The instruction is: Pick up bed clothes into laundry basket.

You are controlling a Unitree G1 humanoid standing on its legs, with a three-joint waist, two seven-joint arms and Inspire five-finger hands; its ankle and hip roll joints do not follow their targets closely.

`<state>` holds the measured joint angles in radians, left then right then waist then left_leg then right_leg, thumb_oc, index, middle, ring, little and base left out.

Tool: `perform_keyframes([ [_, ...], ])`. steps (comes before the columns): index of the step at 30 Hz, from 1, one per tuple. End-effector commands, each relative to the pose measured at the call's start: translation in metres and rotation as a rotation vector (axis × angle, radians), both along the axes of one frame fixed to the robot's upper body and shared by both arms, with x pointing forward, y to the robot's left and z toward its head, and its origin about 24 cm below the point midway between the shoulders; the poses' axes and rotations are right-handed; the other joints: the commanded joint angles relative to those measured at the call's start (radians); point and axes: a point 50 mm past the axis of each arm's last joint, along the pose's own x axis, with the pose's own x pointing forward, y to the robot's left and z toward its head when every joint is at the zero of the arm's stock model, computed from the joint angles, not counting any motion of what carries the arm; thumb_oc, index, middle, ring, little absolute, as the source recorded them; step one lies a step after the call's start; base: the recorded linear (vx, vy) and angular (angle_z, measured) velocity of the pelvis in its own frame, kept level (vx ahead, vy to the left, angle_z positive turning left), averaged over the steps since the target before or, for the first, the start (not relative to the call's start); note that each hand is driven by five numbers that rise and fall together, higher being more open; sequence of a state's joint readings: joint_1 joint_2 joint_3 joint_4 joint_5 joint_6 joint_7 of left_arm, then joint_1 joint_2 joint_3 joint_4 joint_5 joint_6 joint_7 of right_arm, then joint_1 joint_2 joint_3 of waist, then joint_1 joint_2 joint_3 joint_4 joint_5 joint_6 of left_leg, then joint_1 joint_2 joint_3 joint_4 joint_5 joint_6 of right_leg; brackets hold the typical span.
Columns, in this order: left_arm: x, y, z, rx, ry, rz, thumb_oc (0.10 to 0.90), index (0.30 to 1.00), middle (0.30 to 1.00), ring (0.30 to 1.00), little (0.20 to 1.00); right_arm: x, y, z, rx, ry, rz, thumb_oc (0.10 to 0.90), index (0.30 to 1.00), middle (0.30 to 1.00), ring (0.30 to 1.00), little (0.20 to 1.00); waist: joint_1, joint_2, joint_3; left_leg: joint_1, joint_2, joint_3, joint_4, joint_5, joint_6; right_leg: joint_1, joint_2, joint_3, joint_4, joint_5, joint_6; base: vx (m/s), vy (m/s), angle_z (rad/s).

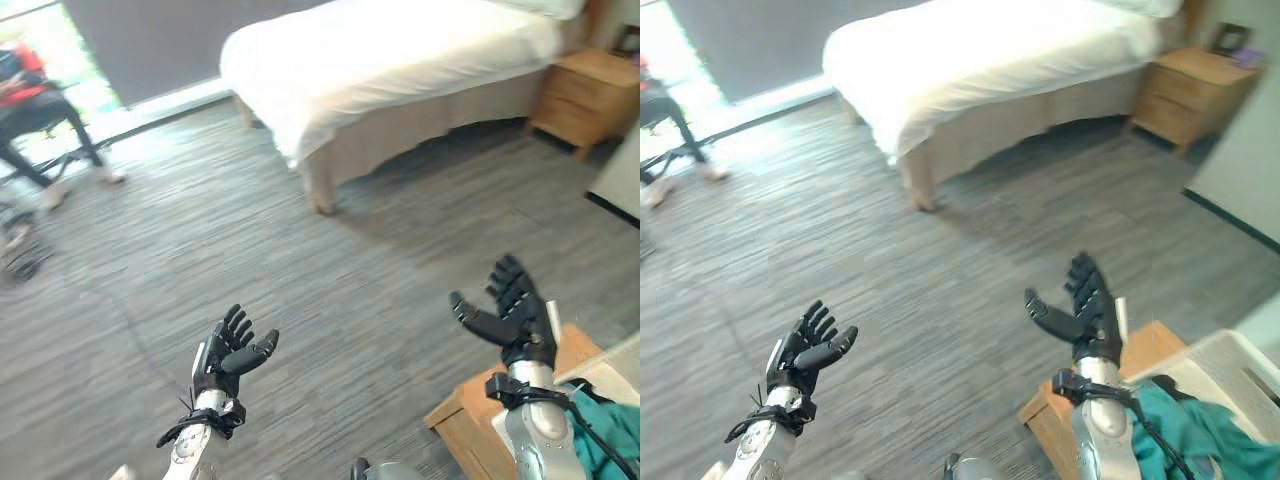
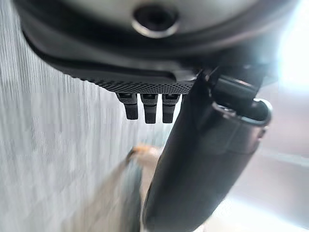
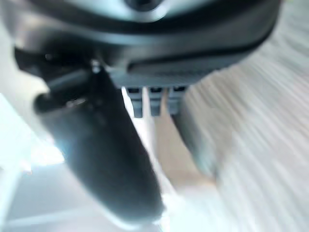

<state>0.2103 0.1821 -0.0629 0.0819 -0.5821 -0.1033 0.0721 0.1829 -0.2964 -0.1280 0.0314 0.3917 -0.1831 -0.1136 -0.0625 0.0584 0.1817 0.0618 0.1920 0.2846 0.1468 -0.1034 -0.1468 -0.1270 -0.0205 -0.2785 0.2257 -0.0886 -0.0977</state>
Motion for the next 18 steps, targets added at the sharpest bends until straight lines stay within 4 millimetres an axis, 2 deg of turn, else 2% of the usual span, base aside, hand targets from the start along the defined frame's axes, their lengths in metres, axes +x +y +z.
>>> perform_keyframes([
  [1,0.020,0.019,0.054,0.164,-0.263,-0.049,0.800,0.900,0.900,0.900,0.900,-0.004,-0.009,0.021,0.042,-0.149,-0.047,0.800,0.900,0.900,0.900,0.900,-0.027,-0.062,-0.042,-0.028,-0.038,0.041,-0.053,0.023,0.068,0.125,-0.072,-0.032,-0.155,-0.003,0.158,0.01,0.159,1.42],
  [2,0.018,0.019,0.052,0.165,-0.250,-0.046,0.800,0.900,0.900,0.900,0.900,-0.005,-0.009,0.016,0.046,-0.124,-0.046,0.800,0.900,0.900,0.900,0.900,-0.026,-0.055,-0.040,-0.020,-0.053,0.021,-0.083,0.025,0.069,0.113,-0.086,-0.041,-0.127,0.007,0.163,0.02,0.245,1.32],
  [4,0.017,0.020,0.051,0.192,-0.235,-0.034,0.800,0.900,0.900,0.900,0.900,-0.006,-0.005,0.012,0.080,-0.114,-0.049,0.800,0.900,0.900,0.900,0.900,-0.025,-0.044,-0.025,-0.017,-0.085,-0.026,-0.098,0.025,0.093,0.075,-0.130,-0.040,-0.021,0.019,0.177,0.02,0.221,0.83],
  [5,0.017,0.020,0.051,0.192,-0.235,-0.034,0.800,0.900,0.900,0.900,0.900,-0.006,-0.005,0.012,0.080,-0.114,-0.048,0.800,0.900,0.900,0.900,0.900,-0.027,-0.045,-0.025,-0.018,-0.087,-0.028,-0.098,0.025,0.095,0.072,-0.134,-0.040,-0.015,0.016,0.179,-0.04,0.226,0.07],
  [6,0.016,0.024,0.048,0.223,-0.216,-0.030,0.800,0.900,0.900,0.900,0.900,-0.012,0.001,0.001,0.176,-0.097,-0.049,0.800,0.900,0.900,0.900,0.900,-0.059,-0.044,-0.002,-0.019,-0.104,-0.069,-0.115,0.031,0.116,0.024,-0.139,0.062,0.078,0.043,0.208,-0.10,0.179,0.32],
  [7,0.015,0.027,0.049,0.254,-0.215,-0.025,0.800,0.900,0.900,0.900,0.900,-0.014,0.004,-0.003,0.190,-0.079,-0.034,0.800,0.900,0.900,0.900,0.900,-0.078,-0.044,0.011,-0.024,-0.111,-0.094,-0.124,0.036,0.122,-0.015,-0.103,0.175,0.112,0.051,0.230,-0.12,0.218,0.87],
  [8,0.015,0.029,0.048,0.272,-0.214,-0.022,0.800,0.900,0.900,0.900,0.900,-0.014,0.005,-0.005,0.194,-0.070,-0.026,0.800,0.900,0.900,0.900,0.900,-0.092,-0.041,0.014,-0.020,-0.117,-0.117,-0.137,0.035,0.125,-0.029,-0.063,0.277,0.121,0.034,0.234,-0.08,0.095,1.30],
  [9,0.015,0.029,0.049,0.272,-0.215,-0.022,0.800,0.900,0.900,0.900,0.900,-0.014,0.005,-0.005,0.195,-0.070,-0.026,0.800,0.900,0.900,0.900,0.900,-0.090,-0.040,0.012,-0.024,-0.115,-0.114,-0.139,0.039,0.124,-0.033,-0.061,0.279,0.118,0.039,0.233,-0.02,0.138,1.16],
  [10,0.015,0.034,0.049,0.325,-0.214,0.023,0.800,0.900,0.900,0.900,0.900,-0.018,0.012,-0.013,0.234,-0.037,-0.001,0.800,0.900,0.900,0.900,0.900,-0.108,-0.040,-0.012,-0.027,-0.146,-0.184,-0.183,0.060,0.124,0.012,0.027,0.536,-0.015,0.005,0.210,0.00,0.099,0.72],
  [11,0.015,0.034,0.049,0.326,-0.213,0.024,0.800,0.900,0.900,0.900,0.900,-0.018,0.012,-0.013,0.234,-0.037,-0.001,0.800,0.900,0.900,0.900,0.900,-0.106,-0.039,-0.011,-0.022,-0.145,-0.181,-0.187,0.061,0.125,0.017,0.027,0.539,-0.024,0.009,0.211,0.01,0.082,0.63],
  [12,0.014,0.037,0.050,0.343,-0.215,0.059,0.800,0.900,0.900,0.900,0.900,-0.016,0.014,-0.014,0.220,-0.024,0.018,0.800,0.900,0.900,0.900,0.900,-0.087,-0.048,-0.009,-0.024,-0.151,-0.184,-0.196,0.063,0.124,0.007,0.008,0.506,-0.058,0.027,0.206,-0.03,-0.037,0.67],
  [13,0.014,0.036,0.050,0.339,-0.212,0.051,0.800,0.900,0.900,0.900,0.900,-0.017,0.014,-0.015,0.227,-0.015,0.010,0.800,0.900,0.900,0.900,0.900,-0.084,-0.051,-0.013,-0.032,-0.159,-0.201,-0.201,0.074,0.128,0.016,0.013,0.524,-0.081,0.041,0.207,0.00,-0.080,0.54],
  [14,0.012,0.036,0.047,0.315,-0.204,0.077,0.800,0.900,0.900,0.900,0.900,-0.017,0.010,-0.014,0.210,-0.013,0.005,0.800,0.900,0.900,0.900,0.900,-0.072,-0.062,-0.030,-0.032,-0.163,-0.198,-0.208,0.078,0.128,0.034,-0.001,0.502,-0.131,0.053,0.206,0.00,-0.058,0.33],
  [18,0.009,0.027,0.037,0.217,-0.172,0.080,0.800,0.900,0.900,0.900,0.900,-0.010,0.006,-0.009,0.202,-0.040,-0.018,0.800,0.900,0.900,0.900,0.900,-0.053,-0.074,-0.052,-0.025,-0.161,-0.182,-0.226,0.083,0.126,0.069,-0.006,0.503,-0.216,0.086,0.213,0.06,-0.064,0.08],
])
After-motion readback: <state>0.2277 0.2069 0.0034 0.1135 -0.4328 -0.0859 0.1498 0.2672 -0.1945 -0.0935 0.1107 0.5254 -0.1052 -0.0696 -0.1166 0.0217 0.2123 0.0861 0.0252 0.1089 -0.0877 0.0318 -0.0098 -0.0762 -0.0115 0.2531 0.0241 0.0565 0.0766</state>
